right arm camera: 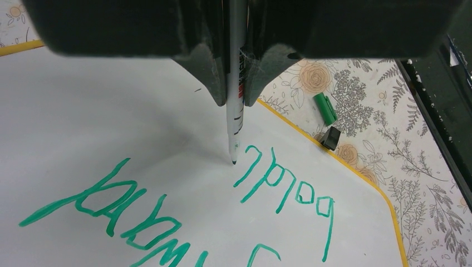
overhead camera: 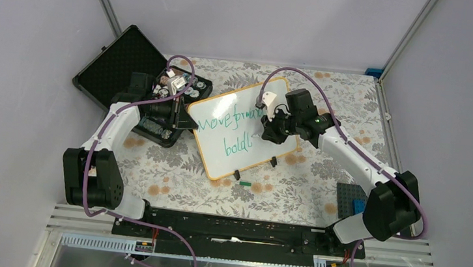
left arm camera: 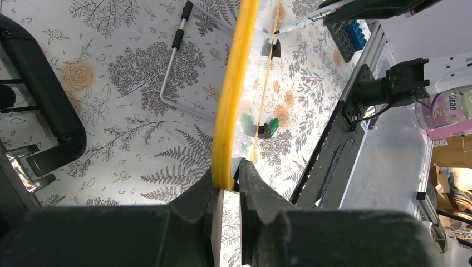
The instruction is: Write a sentence on the whiteboard
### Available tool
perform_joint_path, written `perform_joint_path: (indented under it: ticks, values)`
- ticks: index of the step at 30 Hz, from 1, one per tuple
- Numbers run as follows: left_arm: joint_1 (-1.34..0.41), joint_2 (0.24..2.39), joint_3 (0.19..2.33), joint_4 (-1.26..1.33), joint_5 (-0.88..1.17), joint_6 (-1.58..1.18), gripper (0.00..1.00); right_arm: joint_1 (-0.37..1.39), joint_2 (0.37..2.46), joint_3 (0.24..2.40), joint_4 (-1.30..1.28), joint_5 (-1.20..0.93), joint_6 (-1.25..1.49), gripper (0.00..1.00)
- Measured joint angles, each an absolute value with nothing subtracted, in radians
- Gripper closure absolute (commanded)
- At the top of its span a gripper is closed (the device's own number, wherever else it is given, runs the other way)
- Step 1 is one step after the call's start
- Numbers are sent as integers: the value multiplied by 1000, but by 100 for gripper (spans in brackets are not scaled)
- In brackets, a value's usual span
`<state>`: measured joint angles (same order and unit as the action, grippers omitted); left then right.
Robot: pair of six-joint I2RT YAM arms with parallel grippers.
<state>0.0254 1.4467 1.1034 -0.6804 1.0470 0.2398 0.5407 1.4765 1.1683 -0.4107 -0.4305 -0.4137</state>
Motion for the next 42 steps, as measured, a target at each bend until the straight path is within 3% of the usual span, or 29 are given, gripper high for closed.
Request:
perform_joint_path:
  ticks: [42]
  values:
    - [25, 1449, 1103, -678, 1047, 239, 100, 521, 1501, 1175, -406, -424, -395, 100]
